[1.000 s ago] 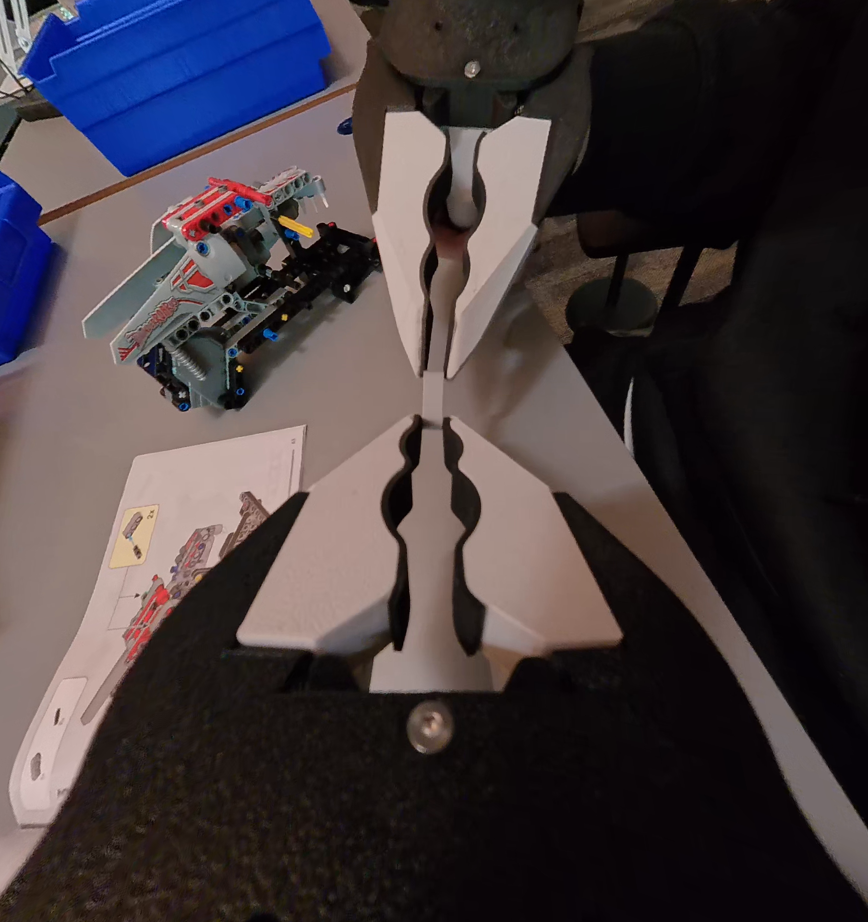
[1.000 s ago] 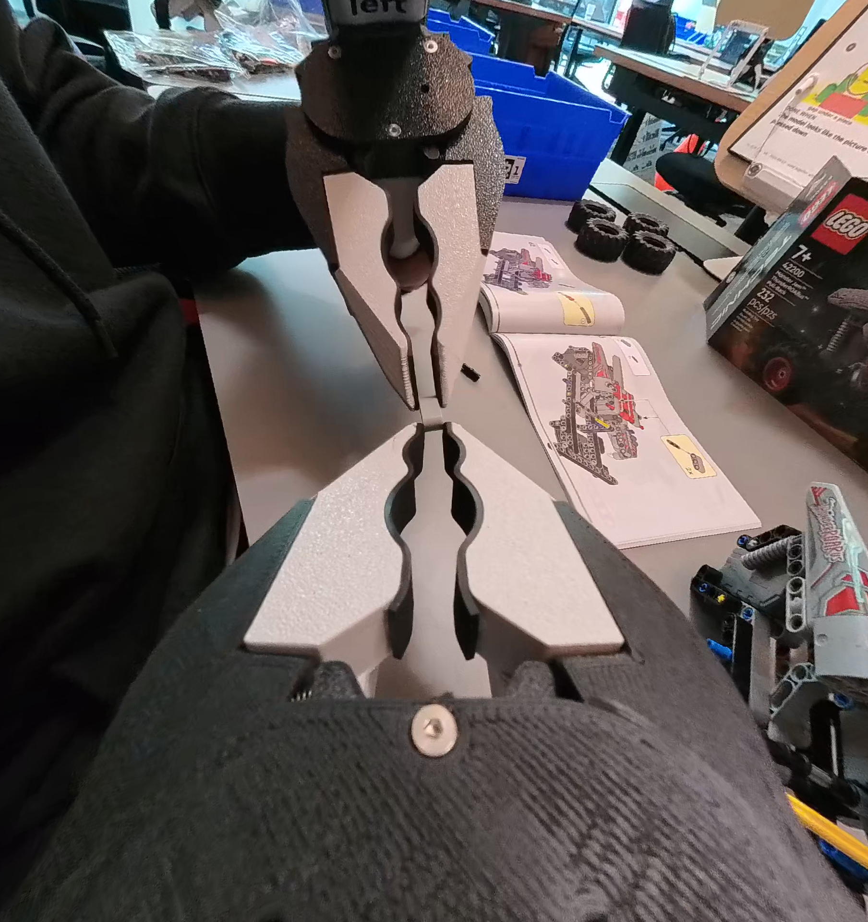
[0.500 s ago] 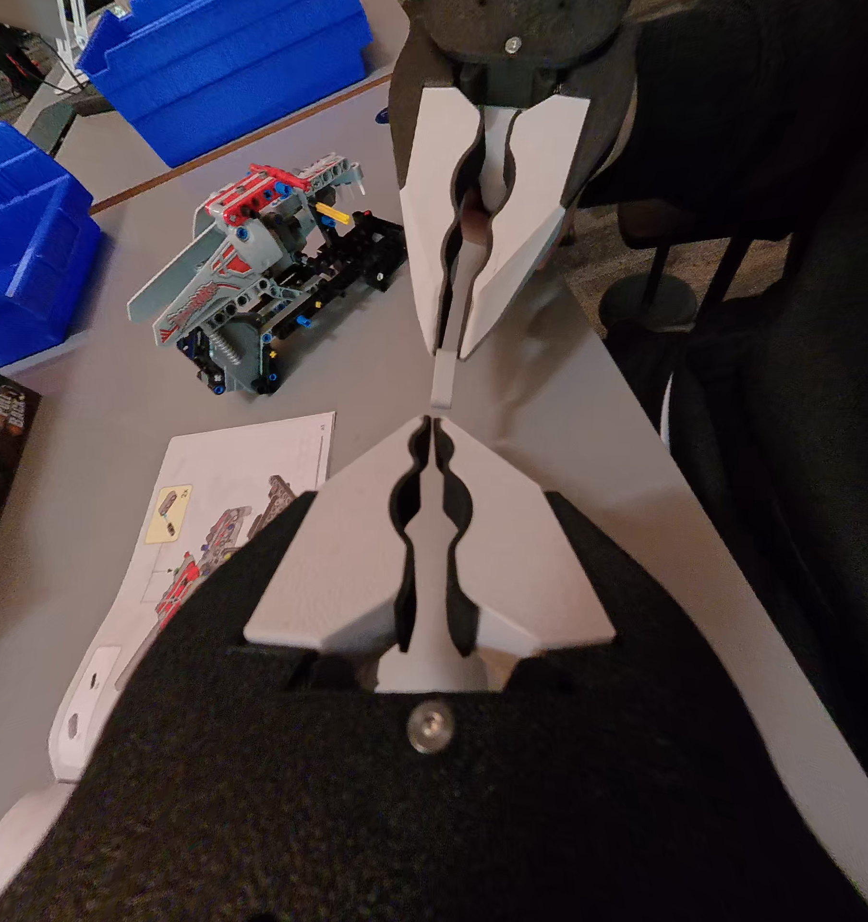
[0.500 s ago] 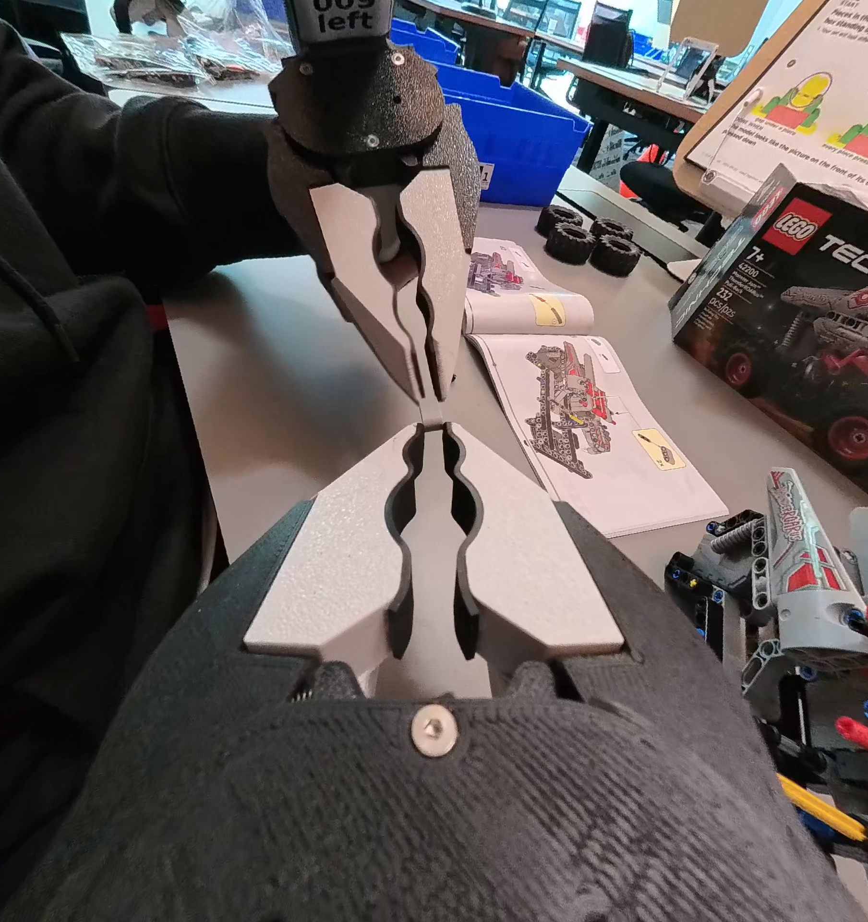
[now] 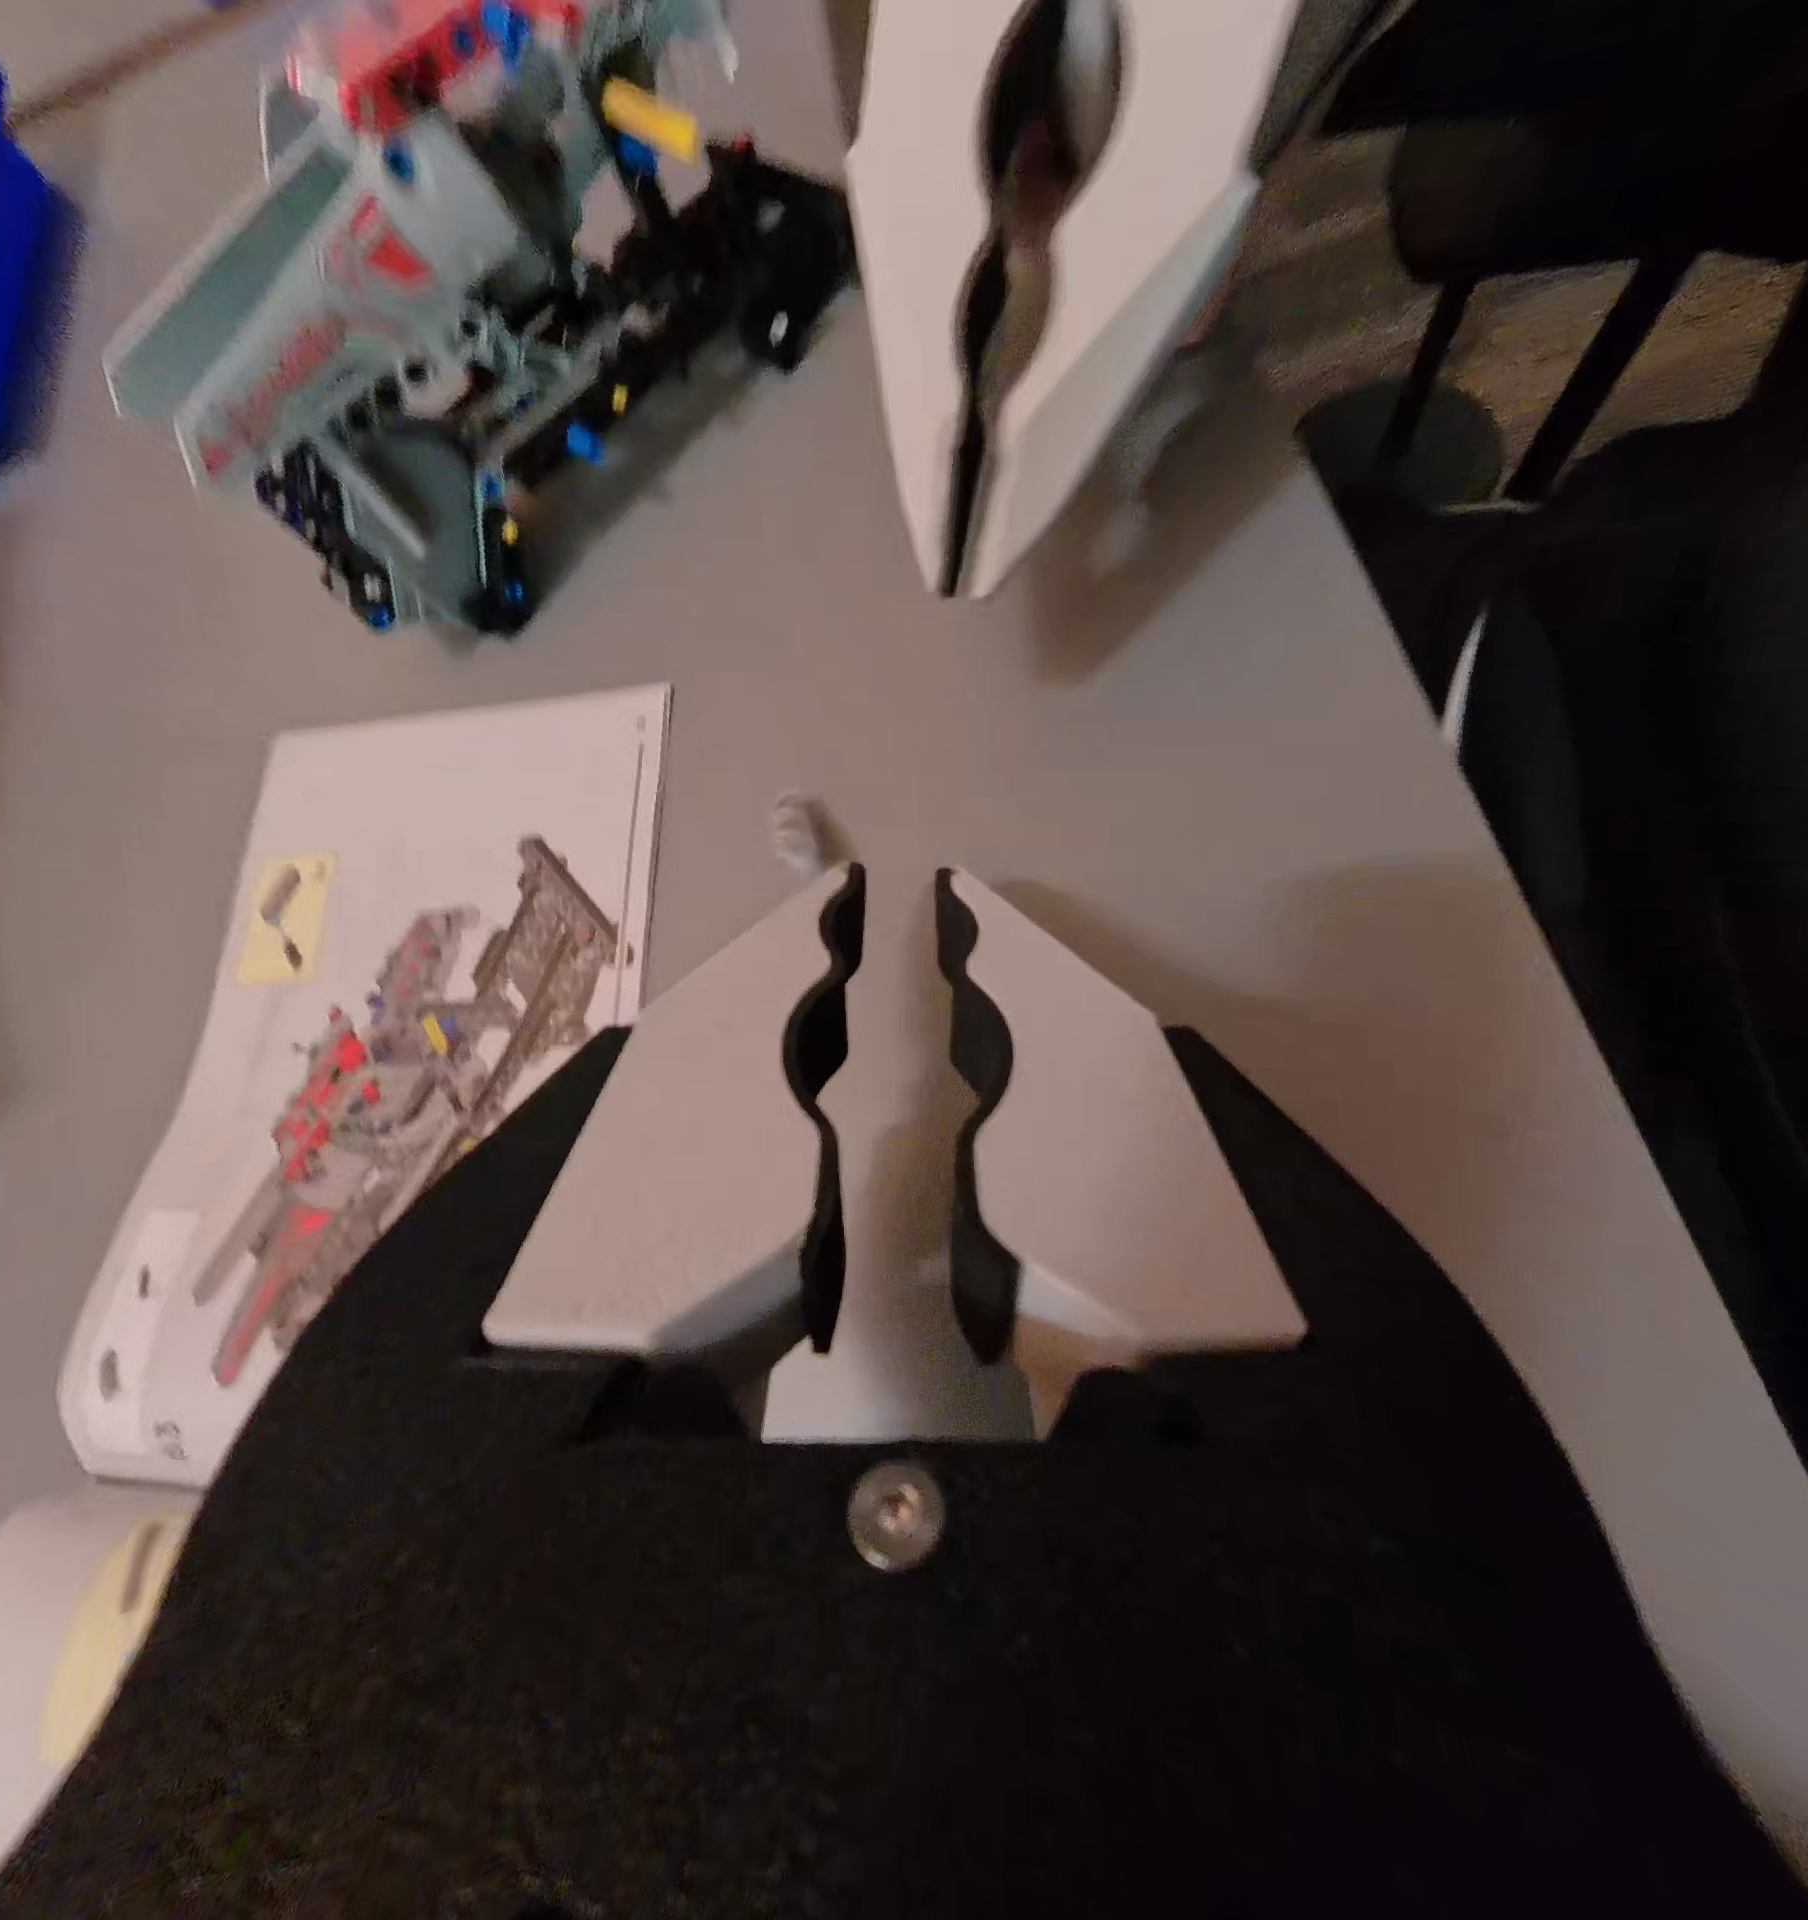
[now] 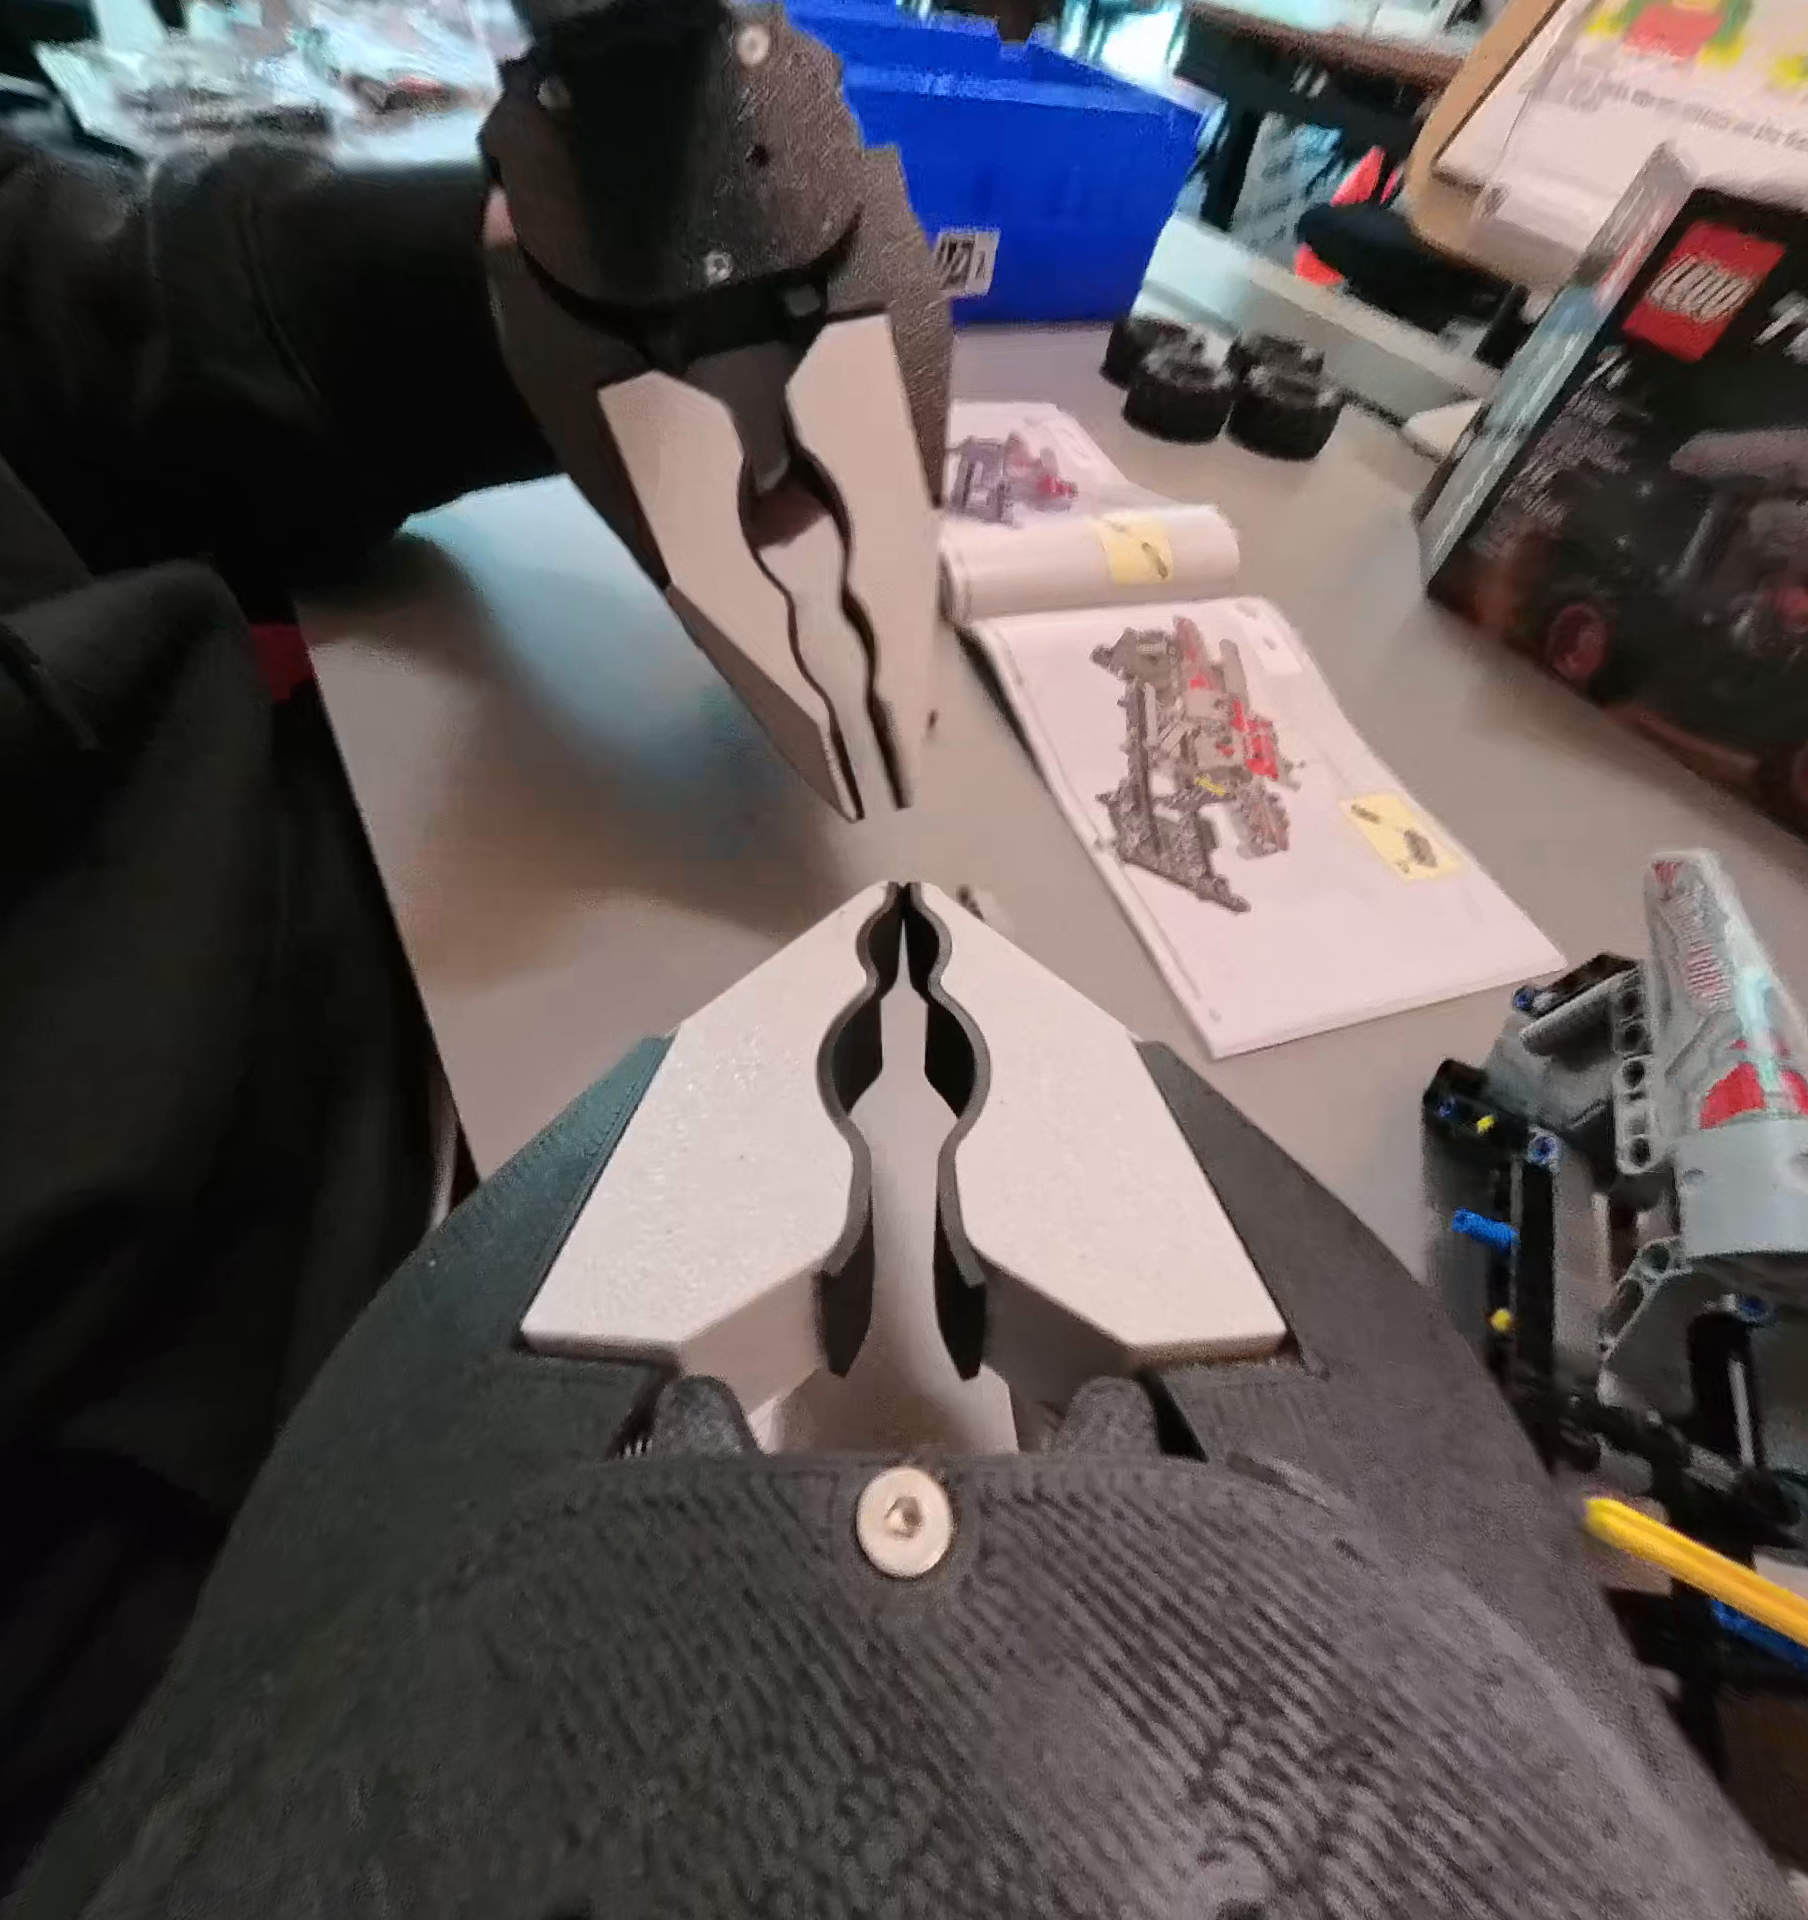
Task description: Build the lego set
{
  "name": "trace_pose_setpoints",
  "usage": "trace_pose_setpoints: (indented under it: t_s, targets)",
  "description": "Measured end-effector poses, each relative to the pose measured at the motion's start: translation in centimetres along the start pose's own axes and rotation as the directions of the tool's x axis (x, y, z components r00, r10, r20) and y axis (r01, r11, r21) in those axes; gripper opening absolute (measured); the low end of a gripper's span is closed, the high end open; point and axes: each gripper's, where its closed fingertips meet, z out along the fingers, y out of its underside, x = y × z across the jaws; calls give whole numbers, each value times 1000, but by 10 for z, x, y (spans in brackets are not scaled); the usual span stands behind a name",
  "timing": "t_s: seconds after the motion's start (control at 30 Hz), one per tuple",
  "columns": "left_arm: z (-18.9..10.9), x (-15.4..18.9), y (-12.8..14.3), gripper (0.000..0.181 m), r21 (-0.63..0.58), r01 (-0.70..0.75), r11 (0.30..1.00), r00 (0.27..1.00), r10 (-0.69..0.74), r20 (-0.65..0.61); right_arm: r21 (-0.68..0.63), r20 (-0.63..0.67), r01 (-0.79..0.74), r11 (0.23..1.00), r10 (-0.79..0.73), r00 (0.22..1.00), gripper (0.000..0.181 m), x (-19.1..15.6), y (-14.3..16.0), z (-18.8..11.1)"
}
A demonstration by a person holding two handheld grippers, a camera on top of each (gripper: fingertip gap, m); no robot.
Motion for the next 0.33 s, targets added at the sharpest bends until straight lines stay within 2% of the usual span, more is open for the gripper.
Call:
trace_pose_setpoints:
  t_s: [0.13,0.2,0.27,0.33]
  targets:
    - [11,-19,8,17,-47,184,982,979,-179,97,-103,21,-18,995,20,1000,5,-3,17,5]
    - [14,-35,10,24,-43,264,964,952,-253,173,-138,73,-15,990,25,997,8,-12,22,6]
    - [16,-49,12,31,-41,284,958,938,-268,222,-165,90,-1,986,16,996,12,-17,26,8]
    - [16,-60,20,30,-68,312,948,923,-285,260,-186,79,14,983,1,997,12,-16,29,10]
